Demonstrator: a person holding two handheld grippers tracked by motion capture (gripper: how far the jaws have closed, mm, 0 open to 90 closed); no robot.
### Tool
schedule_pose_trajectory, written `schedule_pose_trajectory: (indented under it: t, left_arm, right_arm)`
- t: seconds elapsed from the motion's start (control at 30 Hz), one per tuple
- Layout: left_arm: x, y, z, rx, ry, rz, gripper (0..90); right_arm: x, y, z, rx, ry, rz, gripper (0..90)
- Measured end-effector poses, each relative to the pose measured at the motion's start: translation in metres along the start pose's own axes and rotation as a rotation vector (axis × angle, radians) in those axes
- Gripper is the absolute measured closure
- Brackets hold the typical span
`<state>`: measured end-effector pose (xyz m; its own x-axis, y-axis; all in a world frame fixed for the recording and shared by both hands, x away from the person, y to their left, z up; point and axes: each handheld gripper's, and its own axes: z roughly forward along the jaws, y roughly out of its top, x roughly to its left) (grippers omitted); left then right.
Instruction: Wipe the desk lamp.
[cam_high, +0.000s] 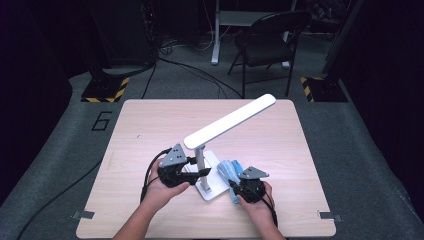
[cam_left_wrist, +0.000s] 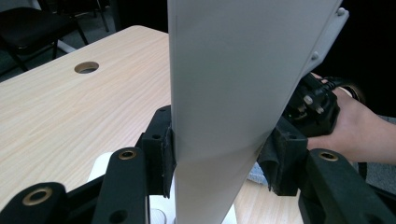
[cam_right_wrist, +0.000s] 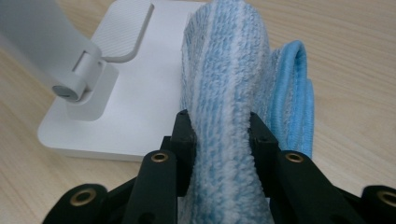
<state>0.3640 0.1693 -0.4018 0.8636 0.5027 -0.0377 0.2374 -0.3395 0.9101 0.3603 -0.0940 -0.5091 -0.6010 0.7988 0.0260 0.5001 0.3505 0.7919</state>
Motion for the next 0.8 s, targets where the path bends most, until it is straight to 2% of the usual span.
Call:
schedule_pose_trajectory:
  t: [0.07,0.2,0.23,0.33,0.4,0.47,0.53,0.6,0.63,0.8]
  left_arm:
    - [0.000,0.000,0.000,0.000,-0.003,-0.001,51.9]
    - [0.000,0.000,0.000,-0.001,0.002,-0.002,51.9]
    - [0.000,0.000,0.001,-0.002,0.002,-0.002,51.8]
    - [0.000,0.000,0.001,-0.002,0.003,-0.004,51.8]
    - [0.000,0.000,0.000,-0.003,0.003,-0.004,51.8]
    - [0.000,0.000,0.001,-0.003,0.002,-0.005,51.8]
    - [0.000,0.000,0.001,-0.003,0.001,-0.005,51.8]
    - [0.000,0.000,0.000,-0.003,0.002,-0.007,51.7]
    - [0.000,0.000,0.000,-0.004,0.001,-0.007,51.7]
    - [-0.001,-0.001,0.000,-0.004,0.000,-0.012,51.8]
  right_arm:
    - [0.004,0.000,-0.001,0.002,0.002,0.004,70.0]
    - [0.013,-0.001,-0.001,0.009,0.056,0.020,70.3]
    - [0.016,-0.001,-0.001,0.009,0.075,0.017,70.3]
    - [0.025,0.000,0.000,0.007,0.093,0.002,70.3]
    - [0.030,0.000,0.000,0.008,0.116,-0.006,70.4]
    - [0.034,0.000,0.001,0.006,0.157,0.018,70.3]
    - [0.039,0.000,0.002,-0.001,0.185,0.017,70.2]
    - [0.046,0.001,0.001,-0.002,0.168,-0.005,69.9]
    - [0.047,0.001,0.002,-0.001,0.163,-0.036,69.9]
    - [0.047,0.001,0.002,-0.006,0.139,-0.047,70.1]
